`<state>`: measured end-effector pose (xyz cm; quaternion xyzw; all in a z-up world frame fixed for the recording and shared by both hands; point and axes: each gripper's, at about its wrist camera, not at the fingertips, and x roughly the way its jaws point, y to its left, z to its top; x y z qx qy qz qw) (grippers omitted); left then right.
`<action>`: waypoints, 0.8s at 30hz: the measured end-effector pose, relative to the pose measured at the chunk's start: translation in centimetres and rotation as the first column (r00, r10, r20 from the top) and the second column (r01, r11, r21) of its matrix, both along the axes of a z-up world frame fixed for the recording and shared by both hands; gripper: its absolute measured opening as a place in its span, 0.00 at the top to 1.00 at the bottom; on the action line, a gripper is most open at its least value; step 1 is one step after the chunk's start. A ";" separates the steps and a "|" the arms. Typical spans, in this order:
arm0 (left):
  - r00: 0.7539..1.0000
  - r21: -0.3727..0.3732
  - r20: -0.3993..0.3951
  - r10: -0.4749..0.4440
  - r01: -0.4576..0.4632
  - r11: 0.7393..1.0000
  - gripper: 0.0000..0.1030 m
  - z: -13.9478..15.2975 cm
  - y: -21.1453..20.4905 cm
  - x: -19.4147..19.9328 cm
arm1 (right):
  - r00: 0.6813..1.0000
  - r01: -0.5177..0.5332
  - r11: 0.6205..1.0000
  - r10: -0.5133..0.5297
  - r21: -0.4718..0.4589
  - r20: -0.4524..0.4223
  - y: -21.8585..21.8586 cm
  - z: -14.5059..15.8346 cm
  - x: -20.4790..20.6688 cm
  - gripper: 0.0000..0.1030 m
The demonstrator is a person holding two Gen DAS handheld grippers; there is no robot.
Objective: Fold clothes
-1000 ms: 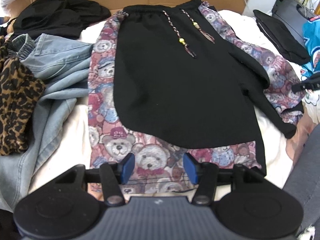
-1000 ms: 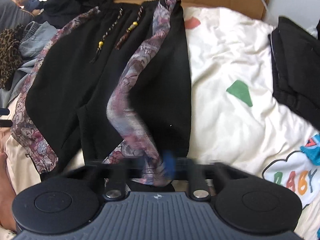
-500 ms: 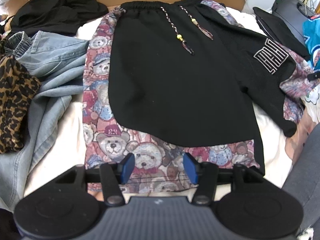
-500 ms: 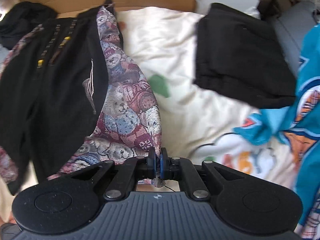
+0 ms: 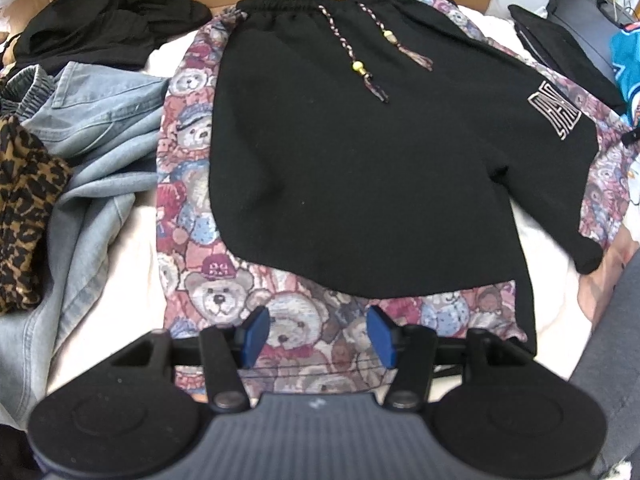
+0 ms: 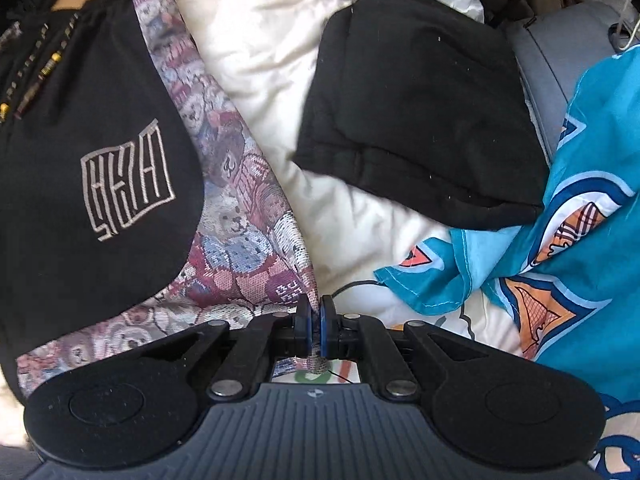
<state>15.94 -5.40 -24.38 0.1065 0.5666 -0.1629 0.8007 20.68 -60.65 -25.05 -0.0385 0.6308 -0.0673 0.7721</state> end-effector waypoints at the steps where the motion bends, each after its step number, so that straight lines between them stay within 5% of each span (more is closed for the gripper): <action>1: 1.000 0.000 -0.003 0.002 -0.002 1.000 0.45 -0.1 0.0 0.1 | 1.000 0.009 1.000 -0.009 -0.002 -0.006 -0.2 -0.4 0.1 0.98; 5: 1.000 -0.006 -0.013 0.016 -0.016 1.000 0.45 -0.3 0.0 0.5 | 0.997 0.071 0.997 -0.071 -0.016 -0.003 -0.9 -1.9 0.2 0.88; 9: 1.000 -0.061 -0.018 0.020 -0.021 0.998 0.45 0.0 -0.6 1.0 | 0.994 0.094 0.995 -0.095 0.020 0.045 -1.3 -1.5 -1.0 0.59; 16: 0.999 -0.159 -0.029 -0.041 0.036 0.987 0.45 0.4 -4.3 0.9 | 0.988 0.119 0.983 -0.131 0.141 0.079 -2.4 -1.7 -3.4 0.58; 24: 0.983 -0.320 -0.080 -0.164 0.131 0.938 0.42 -0.2 -9.8 -0.6 | 0.972 0.170 0.942 -0.209 0.290 0.110 -3.5 -2.8 -5.1 0.58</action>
